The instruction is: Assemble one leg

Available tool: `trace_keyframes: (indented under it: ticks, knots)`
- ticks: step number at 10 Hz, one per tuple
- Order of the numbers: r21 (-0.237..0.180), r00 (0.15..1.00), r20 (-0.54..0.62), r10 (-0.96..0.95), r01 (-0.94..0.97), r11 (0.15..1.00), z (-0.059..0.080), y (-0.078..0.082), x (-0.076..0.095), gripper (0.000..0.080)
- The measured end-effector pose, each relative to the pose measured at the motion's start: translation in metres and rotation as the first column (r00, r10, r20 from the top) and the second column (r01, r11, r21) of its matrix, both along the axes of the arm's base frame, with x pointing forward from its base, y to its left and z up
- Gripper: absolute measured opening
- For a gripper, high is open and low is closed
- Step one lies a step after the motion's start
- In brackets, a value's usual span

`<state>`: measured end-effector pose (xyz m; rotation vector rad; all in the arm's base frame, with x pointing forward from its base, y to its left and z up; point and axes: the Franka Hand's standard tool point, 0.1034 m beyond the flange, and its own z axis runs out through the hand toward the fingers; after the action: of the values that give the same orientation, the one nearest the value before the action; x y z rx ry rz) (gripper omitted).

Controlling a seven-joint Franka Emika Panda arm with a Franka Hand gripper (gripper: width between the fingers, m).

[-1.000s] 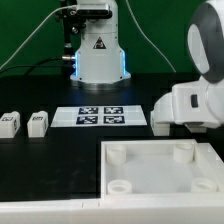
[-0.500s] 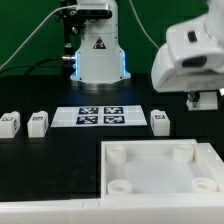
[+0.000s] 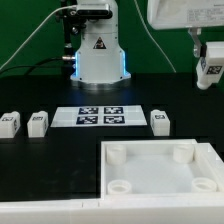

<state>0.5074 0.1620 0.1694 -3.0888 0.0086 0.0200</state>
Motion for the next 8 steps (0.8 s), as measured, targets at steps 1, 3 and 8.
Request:
trace_keyframes:
  ticks: [1,3,8]
  knots:
    - [0.009,0.997,0.081,-0.005,0.004,1.0,-0.003,0.0,-0.002,0.0293]
    - [0.052,0.962,0.272,-0.017,0.003,0.999,-0.001,0.009,0.0,0.0293]
    - [-0.008,0.934,0.335,0.125,-0.129,0.992,0.022,-0.049,0.085,0.0293]
